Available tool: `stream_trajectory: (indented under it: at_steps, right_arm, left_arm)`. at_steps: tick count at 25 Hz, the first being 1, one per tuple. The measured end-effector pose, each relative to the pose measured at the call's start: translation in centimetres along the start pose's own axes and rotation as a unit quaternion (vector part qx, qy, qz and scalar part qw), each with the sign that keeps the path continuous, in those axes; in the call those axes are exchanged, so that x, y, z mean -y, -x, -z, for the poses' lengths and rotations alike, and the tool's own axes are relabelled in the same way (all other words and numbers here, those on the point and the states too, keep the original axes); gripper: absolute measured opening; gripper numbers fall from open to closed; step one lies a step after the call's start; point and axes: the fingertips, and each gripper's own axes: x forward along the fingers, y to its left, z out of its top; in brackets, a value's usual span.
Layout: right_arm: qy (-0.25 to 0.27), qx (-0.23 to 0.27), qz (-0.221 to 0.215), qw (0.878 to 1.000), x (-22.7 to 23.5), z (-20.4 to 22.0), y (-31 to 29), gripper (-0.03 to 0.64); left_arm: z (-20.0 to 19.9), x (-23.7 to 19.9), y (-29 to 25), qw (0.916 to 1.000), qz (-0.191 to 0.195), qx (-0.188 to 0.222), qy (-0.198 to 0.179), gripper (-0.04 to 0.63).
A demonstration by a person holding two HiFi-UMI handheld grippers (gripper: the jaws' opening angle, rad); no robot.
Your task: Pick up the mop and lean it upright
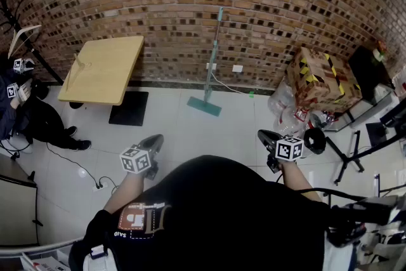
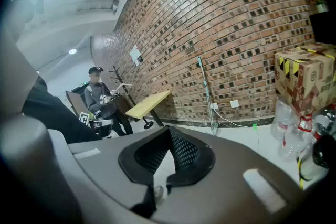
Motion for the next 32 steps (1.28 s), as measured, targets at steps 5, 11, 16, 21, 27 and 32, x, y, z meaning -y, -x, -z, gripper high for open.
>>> stream_trajectory:
  at_steps: [5,11,16,21,27,32]
  right_arm:
    - [0.001,0.001,0.015,1.0,1.1,-1.5,-1.4,0.014]
    - [0.002,0.001,0.032,0.999,2.6,-3.0,-2.7,0.014]
    - [0.004,0.001,0.046,0.999,3.9,-4.2,-3.6,0.014]
    - [0.002,0.005,0.062,0.998,4.3,-6.7,-6.6,0.014]
    - [-0.01,0.029,0.088,0.996,3.8,-12.9,-13.8,0.014]
    - [-0.014,0.034,0.096,0.995,3.8,-17.2,-19.1,0.014]
  left_arm:
    - [-0.6,1.9,-3.1,0.9998,0.014,-0.009,-0.01,0.0]
    - [-1.3,1.1,-5.2,0.9996,0.025,-0.011,-0.009,0.0]
    - [-1.7,-2.4,-7.8,0.999,0.04,-0.023,0.004,0.0]
    - [-5.2,-7.6,-12.8,0.9969,0.074,-0.026,0.003,0.0]
    - [-11.7,-13.8,-16.9,0.991,0.122,-0.047,-0.026,0.0]
    - [-14.9,-19.4,-20.3,0.9877,0.136,-0.069,-0.036,0.0]
